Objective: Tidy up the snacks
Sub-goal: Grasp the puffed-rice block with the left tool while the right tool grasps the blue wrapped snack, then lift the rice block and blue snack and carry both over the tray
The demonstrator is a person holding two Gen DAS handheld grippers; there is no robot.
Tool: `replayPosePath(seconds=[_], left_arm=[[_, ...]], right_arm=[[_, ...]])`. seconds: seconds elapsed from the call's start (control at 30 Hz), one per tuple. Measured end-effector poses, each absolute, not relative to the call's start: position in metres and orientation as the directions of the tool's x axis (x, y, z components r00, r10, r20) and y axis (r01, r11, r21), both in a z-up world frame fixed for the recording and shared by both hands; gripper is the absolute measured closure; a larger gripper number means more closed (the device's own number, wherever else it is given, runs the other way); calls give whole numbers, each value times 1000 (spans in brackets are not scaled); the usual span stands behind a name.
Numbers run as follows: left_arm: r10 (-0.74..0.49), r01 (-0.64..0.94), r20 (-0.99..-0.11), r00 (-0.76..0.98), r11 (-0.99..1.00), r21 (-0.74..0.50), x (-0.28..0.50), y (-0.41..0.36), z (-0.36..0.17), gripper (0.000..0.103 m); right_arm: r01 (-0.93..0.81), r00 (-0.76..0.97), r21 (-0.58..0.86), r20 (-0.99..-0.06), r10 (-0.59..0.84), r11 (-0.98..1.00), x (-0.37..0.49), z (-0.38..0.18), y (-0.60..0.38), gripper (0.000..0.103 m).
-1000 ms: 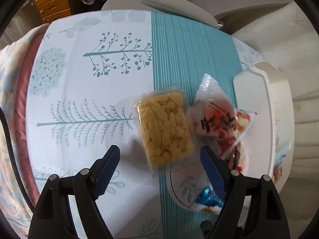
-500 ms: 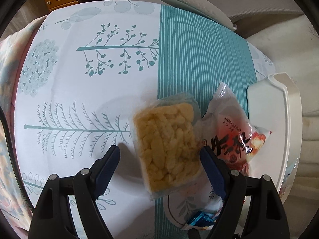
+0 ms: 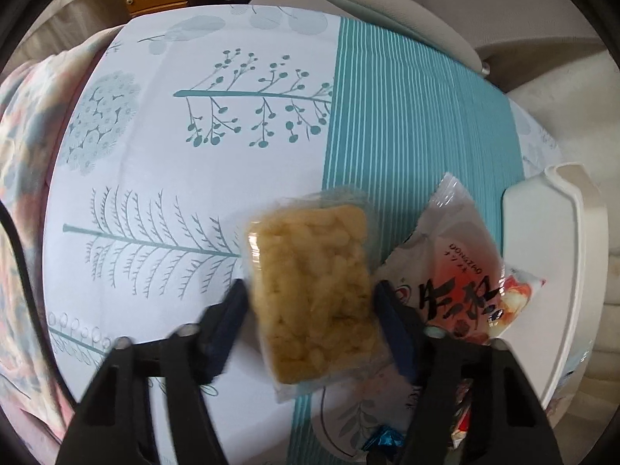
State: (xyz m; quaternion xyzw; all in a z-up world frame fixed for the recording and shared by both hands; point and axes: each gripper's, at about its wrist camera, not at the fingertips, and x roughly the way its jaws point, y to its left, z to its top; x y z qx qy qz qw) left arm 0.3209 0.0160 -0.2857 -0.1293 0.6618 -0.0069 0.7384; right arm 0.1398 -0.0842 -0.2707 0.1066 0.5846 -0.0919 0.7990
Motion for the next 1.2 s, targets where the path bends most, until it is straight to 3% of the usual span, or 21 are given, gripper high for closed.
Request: replayPosePath(seconds=[0.03, 0.23, 0.53, 0.87, 1.2], left_arm=[[-183, -166, -975, 126, 965, -202, 320, 16, -286, 44], [-186, -178, -978, 90, 964, -200, 315, 21, -284, 45], [-185, -174, -982, 34, 967, -188, 286, 29, -275, 47], [-243, -122, -968, 57, 961, -249, 242, 44, -231, 48], [-285, -15, -950, 131, 957, -289, 216, 39, -179, 48]], right_arm=[[256, 309, 75, -951, -8, 964, 137, -269, -87, 58], [198, 319, 142, -945, 74, 970, 137, -267, -103, 63], [133, 330, 169, -937, 117, 977, 116, -232, -127, 64], [57, 434, 145, -895, 106, 988, 94, -178, -129, 64], [143, 573, 166, -818, 56, 976, 87, -146, -153, 64]])
